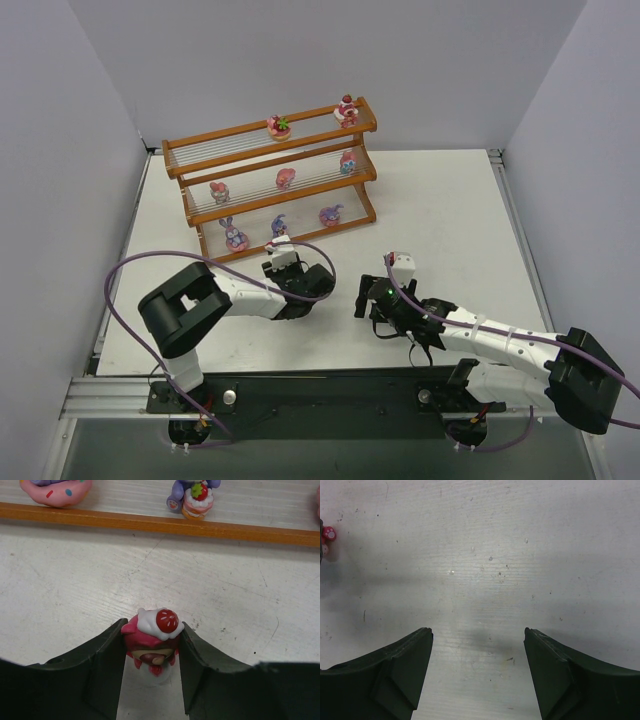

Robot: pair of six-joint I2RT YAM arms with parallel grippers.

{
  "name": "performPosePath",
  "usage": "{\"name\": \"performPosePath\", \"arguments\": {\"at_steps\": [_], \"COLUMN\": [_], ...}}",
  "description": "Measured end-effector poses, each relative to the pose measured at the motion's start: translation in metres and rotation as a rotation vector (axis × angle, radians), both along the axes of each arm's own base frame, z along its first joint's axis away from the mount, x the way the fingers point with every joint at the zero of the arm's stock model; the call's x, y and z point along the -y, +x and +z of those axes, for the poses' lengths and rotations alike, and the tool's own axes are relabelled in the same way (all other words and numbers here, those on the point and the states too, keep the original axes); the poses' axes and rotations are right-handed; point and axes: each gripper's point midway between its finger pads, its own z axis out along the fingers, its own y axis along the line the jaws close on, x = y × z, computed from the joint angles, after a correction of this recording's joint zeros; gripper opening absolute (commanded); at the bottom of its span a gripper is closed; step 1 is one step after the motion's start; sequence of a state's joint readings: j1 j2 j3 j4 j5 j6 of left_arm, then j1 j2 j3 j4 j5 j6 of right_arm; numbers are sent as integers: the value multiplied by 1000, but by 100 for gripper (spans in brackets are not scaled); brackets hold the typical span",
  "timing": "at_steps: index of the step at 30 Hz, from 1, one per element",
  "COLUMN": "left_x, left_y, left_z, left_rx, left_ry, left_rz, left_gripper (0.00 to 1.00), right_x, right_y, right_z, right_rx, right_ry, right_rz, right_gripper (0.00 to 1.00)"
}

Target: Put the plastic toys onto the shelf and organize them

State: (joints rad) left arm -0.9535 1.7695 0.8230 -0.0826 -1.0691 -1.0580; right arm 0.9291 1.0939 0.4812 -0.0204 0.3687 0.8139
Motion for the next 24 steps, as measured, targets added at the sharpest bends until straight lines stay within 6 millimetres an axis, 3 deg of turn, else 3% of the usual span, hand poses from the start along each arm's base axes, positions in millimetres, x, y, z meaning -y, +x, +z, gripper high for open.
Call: {"name": "performPosePath", "arguments": {"at_steps": [5, 11, 14, 18, 24], "left_x": [-1, -4, -3, -6, -34], "left_y": [0, -5, -7, -2, 6], "left_z": [0, 17, 46, 109, 202], "left_rx": [-2, -33, -32, 8, 77], "left_ry": [10, 53, 38, -21, -61], "left_rz": [-4, -52, -106, -175, -227], "left_gripper": [0, 0, 0, 0, 0], "right_x": [1, 3, 5, 8, 14], "right_y": [-1, 0, 1, 3, 7], "right_z": [-1, -1, -2, -4, -7], "right_rx": [-3, -1, -5, -12, -21], "right_ry": [-6, -12, -12, -15, -19], "right_rz": [-2, -9, -20, -38, -69], "right_gripper": [74, 74, 74, 74, 74]}}
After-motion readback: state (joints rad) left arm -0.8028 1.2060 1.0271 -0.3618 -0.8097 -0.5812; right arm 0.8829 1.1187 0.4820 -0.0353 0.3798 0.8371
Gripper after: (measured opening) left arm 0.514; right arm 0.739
